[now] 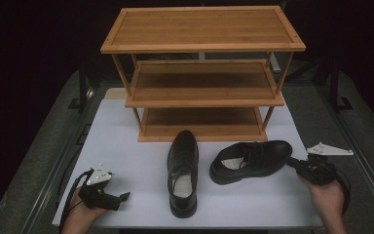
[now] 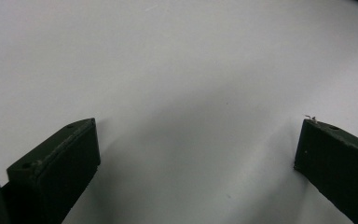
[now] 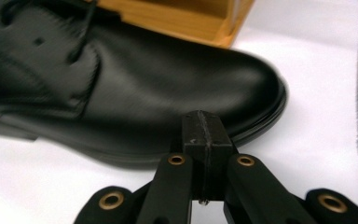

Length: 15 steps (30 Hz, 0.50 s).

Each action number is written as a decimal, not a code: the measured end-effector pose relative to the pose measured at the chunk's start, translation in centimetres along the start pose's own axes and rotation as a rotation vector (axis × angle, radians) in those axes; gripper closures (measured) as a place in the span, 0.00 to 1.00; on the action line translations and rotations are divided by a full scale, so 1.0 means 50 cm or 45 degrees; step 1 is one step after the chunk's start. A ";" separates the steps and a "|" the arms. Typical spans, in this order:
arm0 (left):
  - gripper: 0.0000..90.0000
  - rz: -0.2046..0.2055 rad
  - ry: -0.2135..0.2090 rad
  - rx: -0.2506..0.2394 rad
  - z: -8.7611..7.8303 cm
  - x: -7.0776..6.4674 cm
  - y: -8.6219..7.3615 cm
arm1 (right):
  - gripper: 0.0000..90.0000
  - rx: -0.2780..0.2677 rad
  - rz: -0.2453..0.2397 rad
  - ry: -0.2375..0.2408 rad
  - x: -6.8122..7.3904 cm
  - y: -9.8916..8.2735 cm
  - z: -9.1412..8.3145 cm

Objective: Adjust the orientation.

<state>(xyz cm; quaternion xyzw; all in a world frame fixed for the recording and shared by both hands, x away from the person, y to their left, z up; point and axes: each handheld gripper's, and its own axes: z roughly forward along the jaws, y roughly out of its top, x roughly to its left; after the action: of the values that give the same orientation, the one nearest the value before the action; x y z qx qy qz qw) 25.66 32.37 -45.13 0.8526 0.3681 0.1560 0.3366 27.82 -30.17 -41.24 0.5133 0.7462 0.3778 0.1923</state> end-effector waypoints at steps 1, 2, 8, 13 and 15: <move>0.00 0.001 0.000 0.000 0.000 0.000 0.000 | 1.00 0.003 0.005 -0.016 -0.005 0.006 0.003; 0.00 0.000 -0.001 0.000 0.000 0.000 0.000 | 1.00 0.005 0.007 -0.030 -0.011 0.010 0.006; 0.00 -0.001 -0.002 -0.001 0.000 0.000 0.000 | 1.00 0.030 0.062 -0.087 -0.048 0.022 0.032; 0.00 -0.002 -0.002 -0.001 0.000 0.001 0.000 | 1.00 0.045 0.062 -0.130 -0.066 0.026 0.052; 0.00 -0.002 -0.003 -0.002 0.000 0.001 0.000 | 1.00 0.049 0.070 -0.129 -0.069 0.025 0.054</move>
<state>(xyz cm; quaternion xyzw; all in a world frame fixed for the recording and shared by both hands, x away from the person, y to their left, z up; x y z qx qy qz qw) 25.70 32.39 -45.15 0.8522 0.3683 0.1550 0.3378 31.79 -32.11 -42.36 0.5557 0.7282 0.3420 0.2095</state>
